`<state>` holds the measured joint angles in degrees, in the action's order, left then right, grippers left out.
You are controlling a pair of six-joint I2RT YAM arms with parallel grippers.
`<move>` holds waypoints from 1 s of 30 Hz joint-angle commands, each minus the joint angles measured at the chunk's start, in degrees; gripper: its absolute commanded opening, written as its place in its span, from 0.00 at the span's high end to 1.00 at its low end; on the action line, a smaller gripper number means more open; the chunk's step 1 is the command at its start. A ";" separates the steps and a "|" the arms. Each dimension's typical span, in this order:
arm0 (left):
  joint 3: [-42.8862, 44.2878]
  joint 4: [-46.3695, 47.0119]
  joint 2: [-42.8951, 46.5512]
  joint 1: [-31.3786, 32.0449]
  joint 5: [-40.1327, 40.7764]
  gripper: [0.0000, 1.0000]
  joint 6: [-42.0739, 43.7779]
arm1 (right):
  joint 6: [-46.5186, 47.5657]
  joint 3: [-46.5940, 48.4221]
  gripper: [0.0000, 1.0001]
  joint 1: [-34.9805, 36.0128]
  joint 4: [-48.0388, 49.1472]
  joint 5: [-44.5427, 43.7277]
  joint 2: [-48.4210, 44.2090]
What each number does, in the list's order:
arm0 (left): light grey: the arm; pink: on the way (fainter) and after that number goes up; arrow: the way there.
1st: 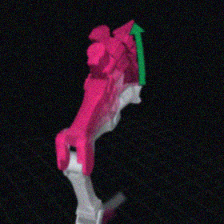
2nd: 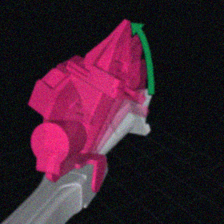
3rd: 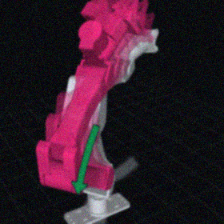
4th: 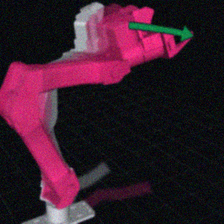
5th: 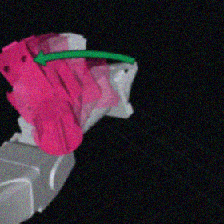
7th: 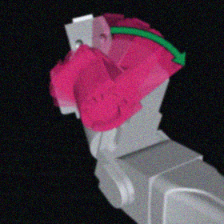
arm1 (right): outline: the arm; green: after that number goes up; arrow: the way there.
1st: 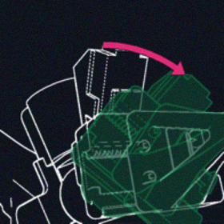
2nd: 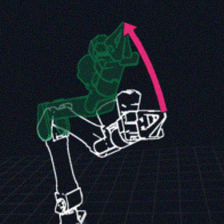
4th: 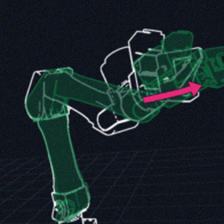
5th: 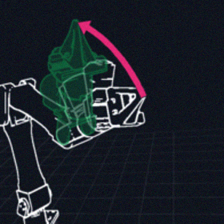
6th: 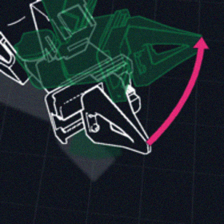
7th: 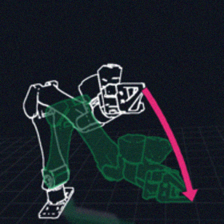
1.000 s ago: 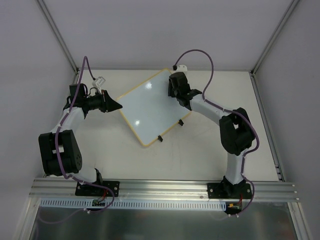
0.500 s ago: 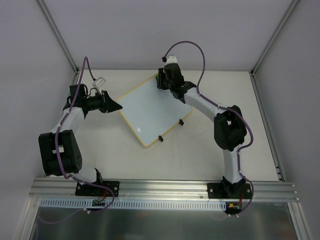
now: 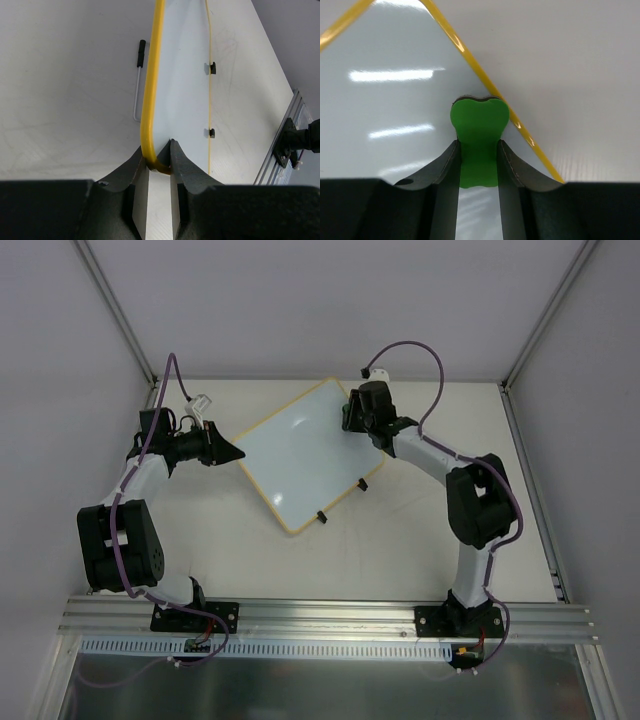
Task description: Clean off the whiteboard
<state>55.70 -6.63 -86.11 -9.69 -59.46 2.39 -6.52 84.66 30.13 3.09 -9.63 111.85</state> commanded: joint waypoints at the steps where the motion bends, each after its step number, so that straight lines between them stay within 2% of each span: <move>1: -0.24 -0.31 -0.38 2.31 5.06 1.00 10.09 | -1.73 -6.95 1.00 -0.25 -4.86 -0.84 -0.05; 5: -0.33 -0.48 -0.12 2.31 5.41 1.00 10.18 | -2.53 -10.74 1.00 -0.33 -3.80 -0.39 -1.02; 12: -0.07 -0.40 0.06 2.31 5.23 1.00 10.09 | -0.07 -8.38 1.00 1.07 -3.80 2.07 -1.64; 18: 0.28 -0.40 -0.47 2.31 5.41 1.00 9.56 | 3.96 -10.29 1.00 8.53 0.50 5.67 -1.90; 25: 0.64 -0.48 -1.26 2.31 5.85 1.00 8.68 | 5.20 -16.53 1.00 21.70 4.99 7.60 -2.17; 30: 0.72 -0.40 -1.17 2.31 6.38 1.00 8.77 | 3.98 -19.88 1.00 25.85 5.78 6.29 -2.52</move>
<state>56.01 -6.81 -86.13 -9.69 -58.02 2.44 -1.02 69.38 54.39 14.31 -8.51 105.25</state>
